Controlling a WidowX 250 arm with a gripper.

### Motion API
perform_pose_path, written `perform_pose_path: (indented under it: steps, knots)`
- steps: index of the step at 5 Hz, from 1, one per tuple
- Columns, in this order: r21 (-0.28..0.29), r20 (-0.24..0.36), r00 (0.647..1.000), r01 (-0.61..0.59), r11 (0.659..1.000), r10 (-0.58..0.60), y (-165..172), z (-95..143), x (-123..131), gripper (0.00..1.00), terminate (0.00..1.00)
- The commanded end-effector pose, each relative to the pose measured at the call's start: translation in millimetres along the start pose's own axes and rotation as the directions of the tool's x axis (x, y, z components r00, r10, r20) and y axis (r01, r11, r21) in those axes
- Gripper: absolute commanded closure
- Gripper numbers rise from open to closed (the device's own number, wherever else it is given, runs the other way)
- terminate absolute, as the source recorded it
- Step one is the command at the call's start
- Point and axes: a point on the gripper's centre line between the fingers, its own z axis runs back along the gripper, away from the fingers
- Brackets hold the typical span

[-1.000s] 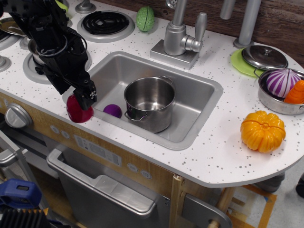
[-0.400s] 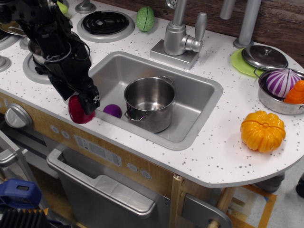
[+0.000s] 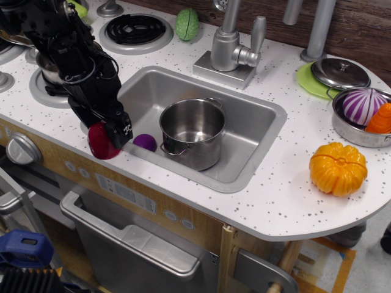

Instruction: Put sweet potato in pot which is in sink

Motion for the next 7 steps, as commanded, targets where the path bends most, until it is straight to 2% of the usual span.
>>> perform_pose_path:
  steps: [1,2,3,4,5,6,7]
  knots:
    - [0.017,0.068,0.998,0.004,1.000,-0.005,9,-3,3,0.00,0.00]
    - [0.023,0.091,0.996,0.002,1.000,-0.004,10,-8,-3,0.00,0.00]
    - [0.026,0.103,0.995,-0.008,1.000,0.005,12,-14,-4,1.00,0.00]
    - [0.031,0.101,0.995,-0.005,1.000,0.001,12,-11,1,1.00,0.00]
    - [0.068,0.098,0.995,0.011,0.998,-0.018,9,-1,10,1.00,0.00]
    - [0.113,0.085,0.995,0.043,0.993,-0.052,3,19,30,1.00,0.00]
    - [0.083,0.101,0.994,0.024,0.996,-0.033,-4,25,46,1.00,0.00]
